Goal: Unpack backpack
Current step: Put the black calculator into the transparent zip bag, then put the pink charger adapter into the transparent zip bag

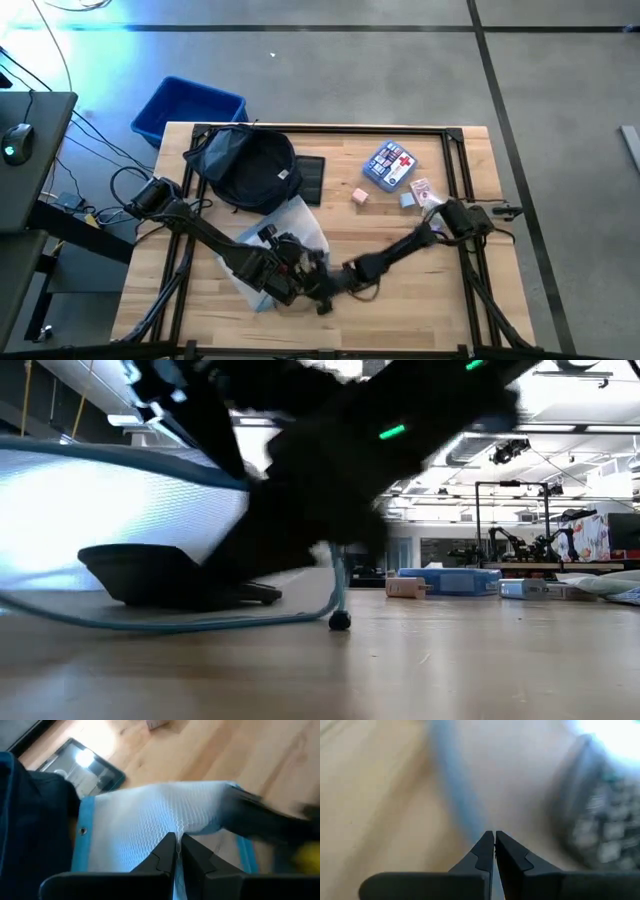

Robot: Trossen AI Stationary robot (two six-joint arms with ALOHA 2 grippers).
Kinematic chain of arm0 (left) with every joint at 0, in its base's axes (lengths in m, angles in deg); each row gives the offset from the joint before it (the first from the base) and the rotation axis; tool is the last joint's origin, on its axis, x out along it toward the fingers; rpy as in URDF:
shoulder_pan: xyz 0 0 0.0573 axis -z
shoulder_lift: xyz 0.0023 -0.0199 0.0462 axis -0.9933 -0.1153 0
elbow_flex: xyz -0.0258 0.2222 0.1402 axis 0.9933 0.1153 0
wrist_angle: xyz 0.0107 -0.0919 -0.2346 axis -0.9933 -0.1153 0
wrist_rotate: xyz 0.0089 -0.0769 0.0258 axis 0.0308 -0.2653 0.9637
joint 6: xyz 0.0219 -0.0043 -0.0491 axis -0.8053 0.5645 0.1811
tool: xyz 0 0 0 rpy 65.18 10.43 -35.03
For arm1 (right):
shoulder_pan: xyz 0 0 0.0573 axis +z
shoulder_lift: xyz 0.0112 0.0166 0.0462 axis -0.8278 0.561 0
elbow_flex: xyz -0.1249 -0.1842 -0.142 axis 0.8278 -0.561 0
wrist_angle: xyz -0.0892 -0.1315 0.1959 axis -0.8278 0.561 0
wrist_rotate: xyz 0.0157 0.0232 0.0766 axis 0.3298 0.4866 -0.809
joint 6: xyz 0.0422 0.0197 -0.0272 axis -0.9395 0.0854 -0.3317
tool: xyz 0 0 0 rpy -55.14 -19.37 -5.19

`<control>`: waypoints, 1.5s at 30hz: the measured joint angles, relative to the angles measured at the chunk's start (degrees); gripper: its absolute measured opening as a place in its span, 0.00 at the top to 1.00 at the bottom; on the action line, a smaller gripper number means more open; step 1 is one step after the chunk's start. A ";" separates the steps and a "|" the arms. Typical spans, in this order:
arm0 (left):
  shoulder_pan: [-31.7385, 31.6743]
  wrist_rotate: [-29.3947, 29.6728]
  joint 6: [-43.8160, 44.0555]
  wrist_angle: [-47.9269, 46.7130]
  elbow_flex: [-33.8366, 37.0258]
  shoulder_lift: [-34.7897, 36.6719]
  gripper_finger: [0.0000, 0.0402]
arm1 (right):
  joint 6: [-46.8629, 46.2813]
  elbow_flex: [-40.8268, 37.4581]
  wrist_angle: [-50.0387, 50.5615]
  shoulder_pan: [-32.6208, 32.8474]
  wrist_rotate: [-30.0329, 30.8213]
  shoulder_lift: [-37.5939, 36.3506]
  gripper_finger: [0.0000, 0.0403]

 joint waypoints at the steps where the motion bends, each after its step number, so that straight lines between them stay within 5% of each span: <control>1: -0.01 0.16 -0.43 0.07 0.00 -0.10 1.00 | -0.10 -0.02 1.91 0.83 0.67 -1.27 0.99; 6: 0.00 1.22 -0.83 0.13 0.02 -0.09 1.00 | -3.25 0.02 11.90 3.87 7.16 -5.42 0.99; 12: 0.26 1.51 -0.81 0.08 0.02 -0.33 1.00 | -16.47 -0.76 35.00 6.53 17.79 -10.13 0.99; 17: 0.33 -1.45 -0.35 0.15 0.02 -0.44 1.00 | -29.36 -10.73 44.13 6.05 24.80 -21.27 0.99; 22: 0.29 -1.42 -0.36 0.15 0.02 -0.53 1.00 | -34.72 -25.72 37.33 -1.38 20.63 -36.68 0.93; 27: 0.00 -1.61 -0.54 0.17 0.02 -0.53 1.00 | -25.18 -39.88 14.59 -13.69 9.36 -45.07 0.72; 31: -0.13 -2.30 -0.83 0.21 0.02 -0.53 1.00 | -19.86 -46.57 -4.00 -23.16 1.59 -43.80 0.50; 38: -0.15 -2.42 -0.85 0.18 0.02 -0.53 1.00 | -16.86 -45.54 -6.64 -31.05 -0.83 -36.40 0.16; 45: -0.15 -2.43 -0.94 0.15 0.02 -0.53 1.00 | -18.77 -43.44 -4.62 -31.81 -1.25 -29.37 0.16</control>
